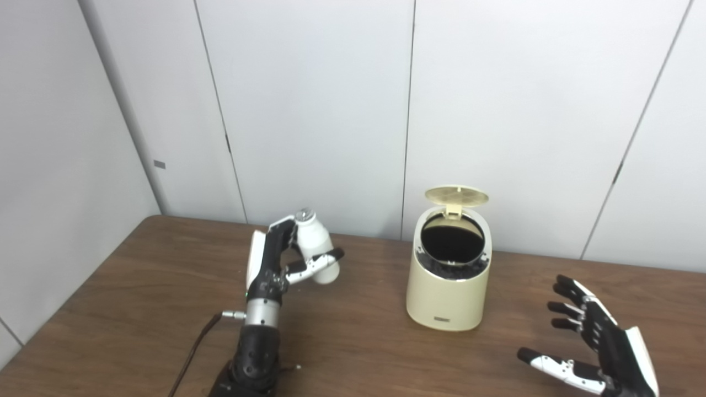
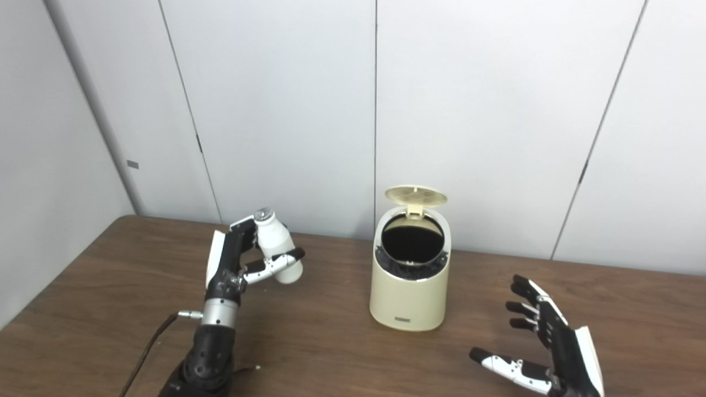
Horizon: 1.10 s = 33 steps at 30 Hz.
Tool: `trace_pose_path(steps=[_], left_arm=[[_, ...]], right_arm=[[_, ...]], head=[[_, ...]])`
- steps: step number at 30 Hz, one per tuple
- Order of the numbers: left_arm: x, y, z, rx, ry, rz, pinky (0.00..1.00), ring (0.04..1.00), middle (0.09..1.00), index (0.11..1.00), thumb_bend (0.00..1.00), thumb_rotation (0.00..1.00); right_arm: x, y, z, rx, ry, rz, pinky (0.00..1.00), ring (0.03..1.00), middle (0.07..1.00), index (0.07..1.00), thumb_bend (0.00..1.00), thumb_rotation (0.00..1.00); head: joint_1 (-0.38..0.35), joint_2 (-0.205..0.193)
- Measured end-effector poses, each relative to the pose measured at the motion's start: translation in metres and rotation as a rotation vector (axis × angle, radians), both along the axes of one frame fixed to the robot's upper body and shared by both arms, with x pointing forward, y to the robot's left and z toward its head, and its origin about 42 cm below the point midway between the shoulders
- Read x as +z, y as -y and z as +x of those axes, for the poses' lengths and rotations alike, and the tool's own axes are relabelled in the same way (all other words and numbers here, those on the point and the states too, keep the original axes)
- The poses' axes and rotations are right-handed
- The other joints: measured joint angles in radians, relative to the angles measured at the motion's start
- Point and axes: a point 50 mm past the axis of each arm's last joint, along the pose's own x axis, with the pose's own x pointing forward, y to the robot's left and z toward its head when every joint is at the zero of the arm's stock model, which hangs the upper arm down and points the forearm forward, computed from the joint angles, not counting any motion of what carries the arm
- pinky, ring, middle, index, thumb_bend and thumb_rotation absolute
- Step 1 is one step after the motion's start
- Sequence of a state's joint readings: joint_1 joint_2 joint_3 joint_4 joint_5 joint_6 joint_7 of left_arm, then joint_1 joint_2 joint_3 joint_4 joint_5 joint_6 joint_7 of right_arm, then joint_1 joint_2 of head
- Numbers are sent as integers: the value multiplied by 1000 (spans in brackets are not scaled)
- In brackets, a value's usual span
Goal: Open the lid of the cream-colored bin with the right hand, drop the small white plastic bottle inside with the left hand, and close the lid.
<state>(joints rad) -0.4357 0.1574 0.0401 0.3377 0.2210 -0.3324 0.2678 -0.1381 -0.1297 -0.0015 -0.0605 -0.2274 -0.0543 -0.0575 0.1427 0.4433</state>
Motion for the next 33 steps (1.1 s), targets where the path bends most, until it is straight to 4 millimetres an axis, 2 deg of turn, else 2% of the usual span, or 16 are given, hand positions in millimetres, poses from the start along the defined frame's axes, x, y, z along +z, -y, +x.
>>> trace_pose_path(steps=[8,12,19,24,29,33], left_arm=[[44,42,14,-133,102,1,380,438,482,498,506,0],[58,58,21,-175,135,1,386,444,477,498,506,0],[58,82,25,-281,153,-24,370,437,481,488,505,0],[54,94,28,-310,154,-27,348,426,479,491,506,0],[58,107,32,-339,166,-34,368,435,481,489,506,0],[57,117,31,-358,164,-89,362,431,483,495,505,0]], right_arm=[[-9,-8,7,-6,-1,-4,672,750,840,831,768,132],[-14,-12,7,-14,-4,6,676,755,844,831,766,148],[-14,-14,7,-20,12,13,690,756,844,826,772,185],[-14,-14,7,-23,13,17,701,763,849,830,773,182],[-14,-15,7,-23,14,20,701,766,846,832,765,176],[-14,-16,7,-25,16,21,692,759,843,828,768,186]], head=[[-44,-25],[-57,-29],[-75,-35],[-83,-38],[-86,-37],[-91,-35]])
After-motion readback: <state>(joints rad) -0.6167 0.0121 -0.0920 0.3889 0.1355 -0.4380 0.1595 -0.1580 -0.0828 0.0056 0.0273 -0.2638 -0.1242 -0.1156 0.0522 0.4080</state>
